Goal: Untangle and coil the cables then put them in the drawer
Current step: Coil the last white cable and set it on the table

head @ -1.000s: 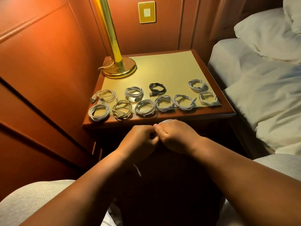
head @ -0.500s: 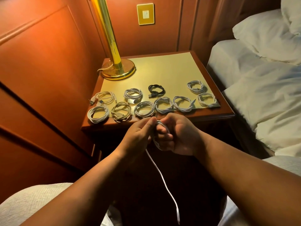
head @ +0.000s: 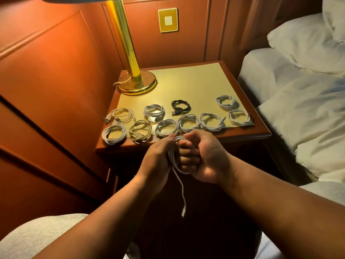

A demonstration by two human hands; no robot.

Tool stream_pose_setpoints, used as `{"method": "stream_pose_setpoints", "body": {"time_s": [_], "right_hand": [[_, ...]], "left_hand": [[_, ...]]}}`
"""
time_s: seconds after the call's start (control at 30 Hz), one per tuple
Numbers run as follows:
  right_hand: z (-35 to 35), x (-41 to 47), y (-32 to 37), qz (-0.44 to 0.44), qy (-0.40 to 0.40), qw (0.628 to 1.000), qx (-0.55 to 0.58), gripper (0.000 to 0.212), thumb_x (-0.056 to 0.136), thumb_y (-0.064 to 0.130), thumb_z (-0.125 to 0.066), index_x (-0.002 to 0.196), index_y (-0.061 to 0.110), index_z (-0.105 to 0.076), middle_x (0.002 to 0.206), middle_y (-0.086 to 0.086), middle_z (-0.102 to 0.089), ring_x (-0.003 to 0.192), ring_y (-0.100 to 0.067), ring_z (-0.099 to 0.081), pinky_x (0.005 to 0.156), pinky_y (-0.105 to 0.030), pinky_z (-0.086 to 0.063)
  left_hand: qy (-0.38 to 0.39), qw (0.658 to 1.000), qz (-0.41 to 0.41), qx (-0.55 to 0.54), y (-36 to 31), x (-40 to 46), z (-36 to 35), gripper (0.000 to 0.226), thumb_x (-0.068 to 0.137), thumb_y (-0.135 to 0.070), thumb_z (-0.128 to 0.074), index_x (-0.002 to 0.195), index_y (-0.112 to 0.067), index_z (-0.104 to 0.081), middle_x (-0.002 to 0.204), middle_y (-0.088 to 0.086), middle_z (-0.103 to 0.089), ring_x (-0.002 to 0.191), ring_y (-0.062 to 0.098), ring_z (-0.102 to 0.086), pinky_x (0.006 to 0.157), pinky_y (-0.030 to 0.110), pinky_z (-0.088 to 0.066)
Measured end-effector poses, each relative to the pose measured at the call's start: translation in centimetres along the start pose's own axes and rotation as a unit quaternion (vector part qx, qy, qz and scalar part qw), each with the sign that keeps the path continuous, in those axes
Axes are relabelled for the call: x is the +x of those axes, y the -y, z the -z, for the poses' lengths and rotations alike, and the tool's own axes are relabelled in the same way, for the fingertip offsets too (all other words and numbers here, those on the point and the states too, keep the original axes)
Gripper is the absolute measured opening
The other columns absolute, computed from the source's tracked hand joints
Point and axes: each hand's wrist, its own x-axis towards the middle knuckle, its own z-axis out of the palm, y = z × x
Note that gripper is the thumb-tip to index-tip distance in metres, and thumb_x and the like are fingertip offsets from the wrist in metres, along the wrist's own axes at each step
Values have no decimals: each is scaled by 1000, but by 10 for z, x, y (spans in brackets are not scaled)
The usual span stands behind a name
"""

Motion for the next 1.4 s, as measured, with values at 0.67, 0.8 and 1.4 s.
{"method": "stream_pose_setpoints", "body": {"time_s": [0.67, 0.8, 1.4], "right_hand": [[2, 8, -6, 243, -153, 792, -540, 22, 101, 20, -44, 80, 17, -46, 75, 0, -49, 66, -8, -44, 63, -30, -41], [3, 13, 1, 114, -222, 875, -415, 28, 105, 31, -36, 84, 20, -51, 79, -1, -50, 73, -14, -48, 75, -39, -42], [2, 3, 3, 1, -182, 903, -390, 51, 105, 44, -34, 82, 6, -61, 59, -6, -61, 57, -18, -59, 62, -32, -49]], "left_hand": [[-22, 859, -60, 508, 9, -3, 3, 13, 92, -19, -65, 92, -32, -65, 87, -12, -68, 81, 0, -65, 76, 23, -56], [-23, 735, -268, 623, 12, 0, 19, 25, 81, -39, -64, 96, -19, -65, 89, -5, -69, 76, 9, -65, 65, 33, -58], [-61, 644, -318, 692, 11, 6, 30, 56, 79, -77, -45, 63, -24, -54, 65, -13, -46, 50, 6, -39, 40, 24, -35]]}}
